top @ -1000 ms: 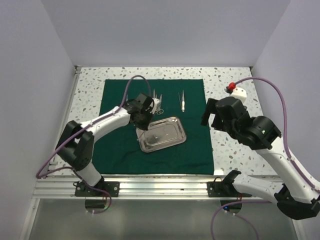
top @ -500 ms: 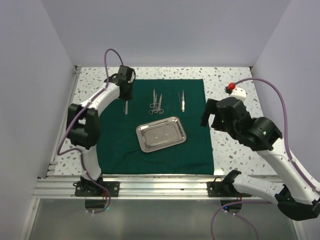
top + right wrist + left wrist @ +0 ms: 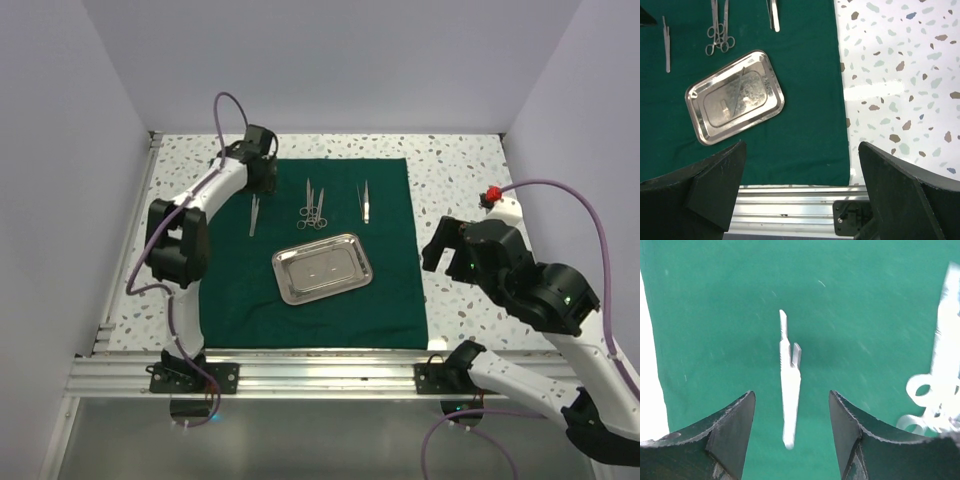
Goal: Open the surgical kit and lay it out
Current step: Place the medical item in the surgical kit.
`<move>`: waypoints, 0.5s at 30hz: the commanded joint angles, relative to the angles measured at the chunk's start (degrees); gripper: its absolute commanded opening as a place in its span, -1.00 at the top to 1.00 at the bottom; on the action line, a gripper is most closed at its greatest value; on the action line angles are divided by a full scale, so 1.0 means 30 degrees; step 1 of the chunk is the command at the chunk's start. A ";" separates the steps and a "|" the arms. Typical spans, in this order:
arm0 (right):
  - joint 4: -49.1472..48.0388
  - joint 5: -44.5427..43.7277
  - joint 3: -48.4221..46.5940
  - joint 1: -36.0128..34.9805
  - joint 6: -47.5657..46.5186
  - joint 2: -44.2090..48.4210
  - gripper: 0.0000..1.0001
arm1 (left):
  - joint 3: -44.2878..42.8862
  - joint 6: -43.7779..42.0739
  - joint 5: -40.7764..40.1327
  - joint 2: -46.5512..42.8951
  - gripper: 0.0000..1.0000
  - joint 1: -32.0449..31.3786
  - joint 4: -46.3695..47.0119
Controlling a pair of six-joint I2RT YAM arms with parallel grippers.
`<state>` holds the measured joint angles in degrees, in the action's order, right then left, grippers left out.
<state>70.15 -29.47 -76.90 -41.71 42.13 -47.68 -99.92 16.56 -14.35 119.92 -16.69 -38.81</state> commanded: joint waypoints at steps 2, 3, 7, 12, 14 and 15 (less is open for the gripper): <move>-0.0148 -0.0371 0.0906 -0.0040 0.0284 -0.0014 -0.97 | 0.2271 0.0604 -0.0286 -0.3846 -0.28 -0.3419 -0.0189; -0.0325 -0.0342 0.0995 -0.0041 0.0225 -0.0073 -0.97 | 0.2774 0.0923 -0.0024 -0.4575 -0.27 -0.4041 -0.0160; -0.1204 0.0096 0.1318 -0.0012 -0.0127 -0.0395 -0.97 | 0.5206 0.2476 0.1090 -0.5431 -0.24 -0.6649 0.0337; -0.2054 0.0742 0.1377 -0.0011 -0.0537 -0.0922 -0.97 | 0.6383 0.3885 0.1618 -0.4207 -0.18 -0.8849 0.1069; -0.2172 0.0859 0.1377 -0.0040 -0.0683 -0.1040 -0.97 | 0.6033 0.4119 0.1706 -0.3648 -0.15 -0.9347 0.1216; -0.2172 0.0889 0.1406 -0.0012 -0.0713 -0.1040 -0.97 | 0.5857 0.4149 0.1794 -0.3007 -0.15 -0.9495 0.1246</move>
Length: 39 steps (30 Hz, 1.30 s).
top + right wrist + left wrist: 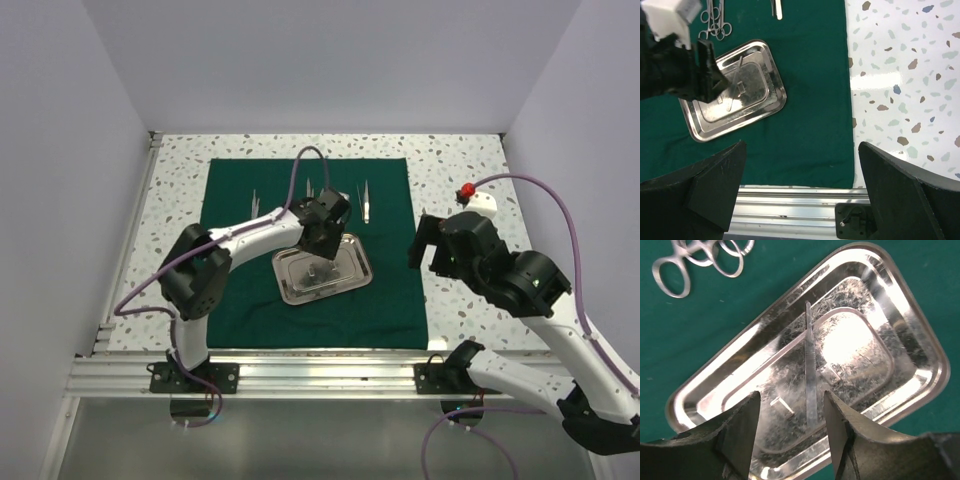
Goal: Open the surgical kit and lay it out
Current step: Pick up the medical item from the container.
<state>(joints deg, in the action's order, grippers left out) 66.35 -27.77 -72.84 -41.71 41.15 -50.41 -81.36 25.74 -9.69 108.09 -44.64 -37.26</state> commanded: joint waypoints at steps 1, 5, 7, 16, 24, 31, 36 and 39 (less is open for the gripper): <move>-0.0905 0.0292 0.0051 -0.0011 -0.0414 -0.0129 -0.97 | -0.0562 0.1089 0.0214 0.1202 -0.14 -0.0323 0.0671; -0.0671 0.0175 -0.0154 -0.0041 -0.0531 -0.0042 -0.97 | -0.1617 0.1002 0.0067 0.2375 -0.14 -0.0646 0.0582; -0.0525 0.0057 -0.0183 -0.0011 -0.0532 0.0046 -0.97 | -0.1969 0.0972 0.0155 0.2961 -0.13 -0.0617 0.0553; -0.0084 -0.0235 -0.0418 -0.0011 -0.0502 0.0163 -0.97 | -0.2643 0.1089 -0.1658 0.4690 -0.04 -0.0559 -0.0265; -0.0172 -0.0235 -0.0360 -0.0040 -0.0473 -0.0070 -0.97 | -0.2556 0.1939 -0.2511 0.5012 0.19 0.0701 -0.0911; -0.0610 -0.0177 -0.0564 -0.0012 -0.0736 -0.0714 -0.97 | -0.3552 0.1822 -0.2483 0.5804 0.33 0.0789 -0.1380; -0.0875 -0.0119 -0.0623 -0.0041 -0.0883 -0.1008 -0.97 | -0.2883 0.1909 -0.1897 0.5834 0.56 0.0760 -0.1030; -0.0905 -0.0118 -0.0681 -0.0012 -0.0941 -0.1154 -0.97 | -0.2180 0.1997 -0.1253 0.5922 0.84 0.0702 -0.0532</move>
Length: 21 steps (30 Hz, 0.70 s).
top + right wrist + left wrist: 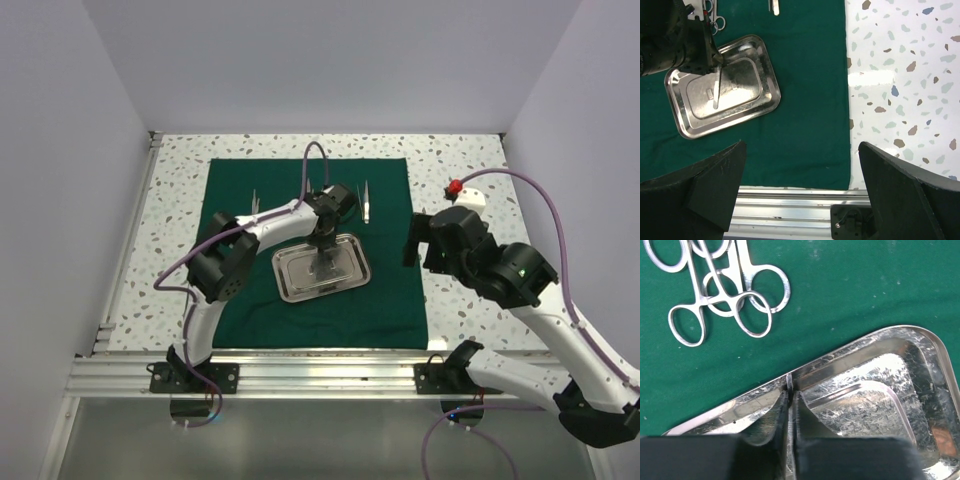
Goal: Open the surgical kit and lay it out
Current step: Pick up the medical item from the container.
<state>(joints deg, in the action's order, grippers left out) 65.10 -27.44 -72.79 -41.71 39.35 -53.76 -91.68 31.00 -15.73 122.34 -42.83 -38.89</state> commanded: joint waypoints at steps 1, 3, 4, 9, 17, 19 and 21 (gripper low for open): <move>-0.0518 -0.0257 -0.0696 -0.0040 -0.0431 -0.0069 -0.97 | 0.1408 0.0241 0.0934 0.1201 0.94 0.0126 0.0190; -0.0577 -0.0228 -0.0696 -0.0040 -0.0461 -0.0186 -0.97 | 0.1701 0.0213 0.1286 0.1231 1.00 0.0097 0.0396; -0.0606 -0.0228 -0.0783 -0.0041 -0.0491 -0.0215 -0.97 | 0.1702 0.0154 0.1316 0.1172 1.00 0.0126 0.0425; -0.0577 -0.0199 -0.0959 -0.0041 -0.0549 -0.0421 -0.97 | 0.0886 -0.0781 0.1053 -0.0699 1.00 0.0271 -0.0538; -0.0841 -0.0257 -0.0872 -0.0012 -0.0462 -0.0421 -0.97 | -0.0758 -0.2657 -0.0996 -0.4623 1.00 0.1588 -0.3234; -0.1016 -0.0199 -0.0901 -0.0040 -0.0491 -0.0479 -0.97 | -0.1109 -0.3183 -0.1086 -0.5095 1.00 0.2612 -0.3324; -0.1133 -0.0141 -0.0930 -0.0012 -0.0491 -0.0625 -0.97 | -0.1256 -0.3682 -0.1378 -0.5478 1.00 0.3693 -0.2974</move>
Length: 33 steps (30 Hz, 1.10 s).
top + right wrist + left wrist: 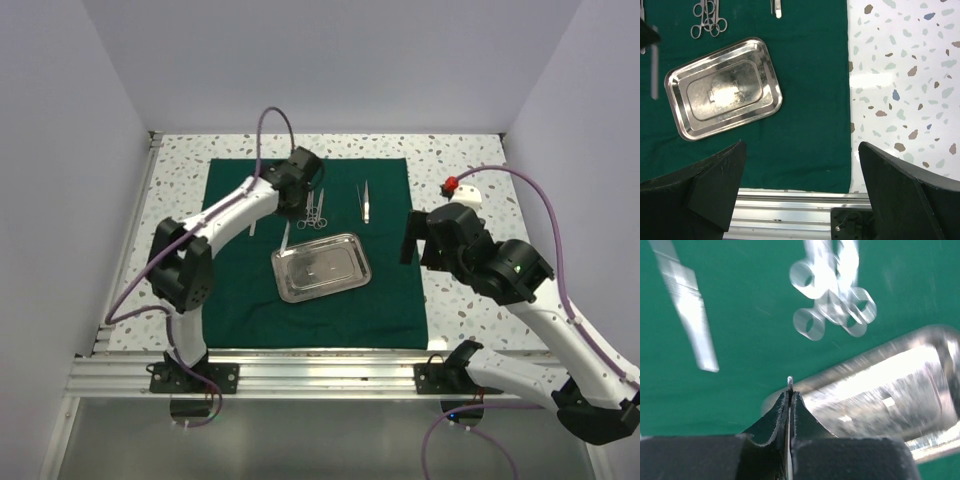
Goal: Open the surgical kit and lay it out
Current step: Pick up the medical item from the container, then place the medical item in the surgical kit, then reset both arms
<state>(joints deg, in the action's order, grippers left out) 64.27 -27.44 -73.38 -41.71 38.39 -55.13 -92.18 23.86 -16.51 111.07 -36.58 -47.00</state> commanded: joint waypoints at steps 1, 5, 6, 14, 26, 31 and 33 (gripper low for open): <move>-0.0886 -0.0140 -0.0763 -0.0040 -0.0199 -0.0167 -0.97 | -0.1176 -0.1853 -0.1262 -0.1690 1.00 0.1993 0.0049; -0.0741 -0.0082 -0.0880 -0.0011 -0.0141 -0.0226 -0.97 | -0.2200 -0.3057 -0.1614 -0.0317 1.00 0.3752 0.0900; -0.0566 -0.0139 -0.0938 -0.0040 -0.0170 -0.0196 -0.97 | -0.2812 -0.3263 -0.1731 0.0064 1.00 0.4248 0.1076; 0.0929 -0.1017 -0.1290 -0.0012 0.0268 0.0477 -0.97 | -0.7500 -0.3910 -0.2935 0.4841 0.30 0.6068 0.0785; -0.1674 -0.1896 -0.0266 -0.0040 0.0122 0.1914 -0.97 | -0.3445 -0.2593 0.0784 -0.0423 -0.79 0.6276 0.1458; -0.3053 -0.3098 -0.0966 -0.0041 -0.0665 0.0597 -0.97 | 0.1625 -0.2268 0.2367 -0.6709 -0.76 0.6275 0.3616; -0.3346 -0.3449 -0.1579 -0.0041 -0.1484 -0.0075 -0.97 | 0.4060 -0.2443 0.3305 -0.8508 -0.78 0.6275 0.4355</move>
<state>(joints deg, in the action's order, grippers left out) 59.51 -33.87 -75.07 -41.71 37.30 -52.38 -86.30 15.66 -11.79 94.56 -17.76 -39.83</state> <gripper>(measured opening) 0.985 0.887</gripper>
